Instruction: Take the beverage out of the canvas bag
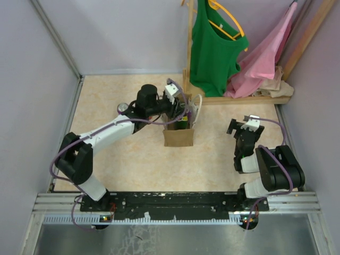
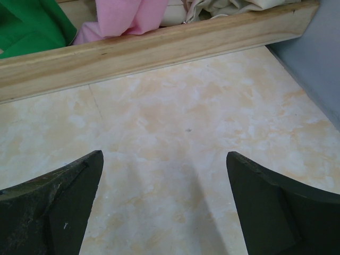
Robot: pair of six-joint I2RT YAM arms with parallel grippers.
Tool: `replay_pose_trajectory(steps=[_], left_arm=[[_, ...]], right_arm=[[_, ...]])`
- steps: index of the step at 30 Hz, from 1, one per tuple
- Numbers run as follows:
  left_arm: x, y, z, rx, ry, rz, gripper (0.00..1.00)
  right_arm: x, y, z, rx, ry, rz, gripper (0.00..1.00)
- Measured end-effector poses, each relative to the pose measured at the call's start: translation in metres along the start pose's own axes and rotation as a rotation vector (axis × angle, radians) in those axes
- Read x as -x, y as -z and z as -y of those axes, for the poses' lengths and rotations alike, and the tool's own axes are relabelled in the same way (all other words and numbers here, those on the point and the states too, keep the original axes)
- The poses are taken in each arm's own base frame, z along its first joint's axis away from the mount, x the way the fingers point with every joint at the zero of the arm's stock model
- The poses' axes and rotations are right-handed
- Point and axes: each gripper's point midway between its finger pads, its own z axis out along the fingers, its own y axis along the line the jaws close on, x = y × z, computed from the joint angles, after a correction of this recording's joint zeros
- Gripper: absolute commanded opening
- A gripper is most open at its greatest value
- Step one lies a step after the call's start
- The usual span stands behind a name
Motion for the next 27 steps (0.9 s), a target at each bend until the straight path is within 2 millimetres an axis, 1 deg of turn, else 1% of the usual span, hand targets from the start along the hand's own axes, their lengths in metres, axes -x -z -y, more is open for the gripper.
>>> replay_pose_trajectory(steps=[8, 13, 18, 20, 24, 25, 27], left_arm=[[0.069, 0.020, -0.002, 0.044, -0.064, 0.147, 0.00], [0.097, 0.034, -0.008, 0.103, -0.108, 0.218, 0.00], [0.130, 0.051, -0.020, 0.193, -0.161, 0.280, 0.00], [0.146, 0.059, -0.025, 0.232, -0.181, 0.309, 0.00], [0.184, 0.080, -0.035, 0.317, -0.225, 0.372, 0.00], [0.195, 0.087, -0.038, 0.345, -0.239, 0.390, 0.00], [0.210, 0.101, -0.043, 0.397, -0.262, 0.418, 0.00]], right_arm=[[0.000, 0.000, 0.000, 0.000, 0.000, 0.000, 0.99], [0.000, 0.000, 0.000, 0.000, 0.000, 0.000, 0.99], [0.000, 0.000, 0.000, 0.000, 0.000, 0.000, 0.99], [0.000, 0.000, 0.000, 0.000, 0.000, 0.000, 0.99], [0.000, 0.000, 0.000, 0.000, 0.000, 0.000, 0.99], [0.000, 0.000, 0.000, 0.000, 0.000, 0.000, 0.99], [0.000, 0.000, 0.000, 0.000, 0.000, 0.000, 0.99]])
